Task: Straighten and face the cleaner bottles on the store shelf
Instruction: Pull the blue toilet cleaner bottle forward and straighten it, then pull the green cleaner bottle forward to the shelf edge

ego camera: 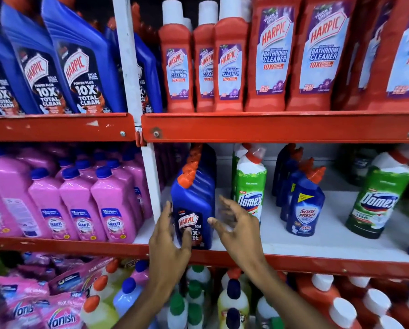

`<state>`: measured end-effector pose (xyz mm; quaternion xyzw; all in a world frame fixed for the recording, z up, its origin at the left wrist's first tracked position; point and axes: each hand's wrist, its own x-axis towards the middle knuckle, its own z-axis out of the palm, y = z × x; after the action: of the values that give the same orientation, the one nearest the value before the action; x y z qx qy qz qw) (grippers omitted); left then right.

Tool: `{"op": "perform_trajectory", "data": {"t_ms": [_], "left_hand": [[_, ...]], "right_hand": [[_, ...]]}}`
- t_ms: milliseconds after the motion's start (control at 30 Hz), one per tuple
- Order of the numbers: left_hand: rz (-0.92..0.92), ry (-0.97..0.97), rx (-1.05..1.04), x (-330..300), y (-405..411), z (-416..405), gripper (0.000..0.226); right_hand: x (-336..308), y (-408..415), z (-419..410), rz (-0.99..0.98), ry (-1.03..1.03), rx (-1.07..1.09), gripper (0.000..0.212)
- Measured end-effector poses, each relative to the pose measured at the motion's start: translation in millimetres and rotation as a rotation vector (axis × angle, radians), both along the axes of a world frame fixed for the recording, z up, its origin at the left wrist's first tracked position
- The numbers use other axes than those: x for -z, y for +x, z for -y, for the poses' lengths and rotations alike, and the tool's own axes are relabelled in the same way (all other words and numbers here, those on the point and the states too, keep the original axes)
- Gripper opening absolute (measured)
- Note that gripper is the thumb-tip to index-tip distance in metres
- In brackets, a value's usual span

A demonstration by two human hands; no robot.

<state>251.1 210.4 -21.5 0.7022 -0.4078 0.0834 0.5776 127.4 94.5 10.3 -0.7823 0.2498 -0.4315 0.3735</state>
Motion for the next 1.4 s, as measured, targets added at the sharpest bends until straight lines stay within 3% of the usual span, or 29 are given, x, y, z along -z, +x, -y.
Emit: {"op": "perform_trajectory", "data": {"t_ms": [167,267,467,667,800,1000,1167,1400], "left_hand": [[0.599,-0.015,-0.077,-5.5,-25.9,10.8,0.074],[0.796,0.064,-0.060,-11.4,-50.4,32.3,0.076],[0.982,0.169,0.046,-13.0,-112.5,91.9,0.083],[1.039,0.216,0.238,-22.7,-181.0,153.3,0.082],[0.895,0.257,0.414,-31.0,-218.4,194.5,0.075],[0.356,0.364,0.574,-39.9,-246.3,260.9,0.074],[-0.051,0.352,0.616,-33.6,-257.3,299.8,0.058],[-0.134,0.189,0.559,-19.3,-264.0,297.7,0.049]], "right_hand": [[6.2,-51.6,13.0,-0.157,-0.558,0.273,0.059],[8.8,-87.2,29.1,-0.276,-0.701,0.409,0.068],[9.8,-163.5,67.3,-0.472,-0.659,0.627,0.083],[15.7,-229.7,112.1,-0.486,-0.490,0.688,0.081],[20.3,-250.2,140.1,-0.384,-0.291,0.649,0.084],[19.6,-260.2,174.6,-0.196,-0.040,0.545,0.074],[15.1,-260.6,199.2,-0.077,0.058,0.483,0.062],[16.5,-259.5,203.0,0.033,0.038,0.462,0.052]]}}
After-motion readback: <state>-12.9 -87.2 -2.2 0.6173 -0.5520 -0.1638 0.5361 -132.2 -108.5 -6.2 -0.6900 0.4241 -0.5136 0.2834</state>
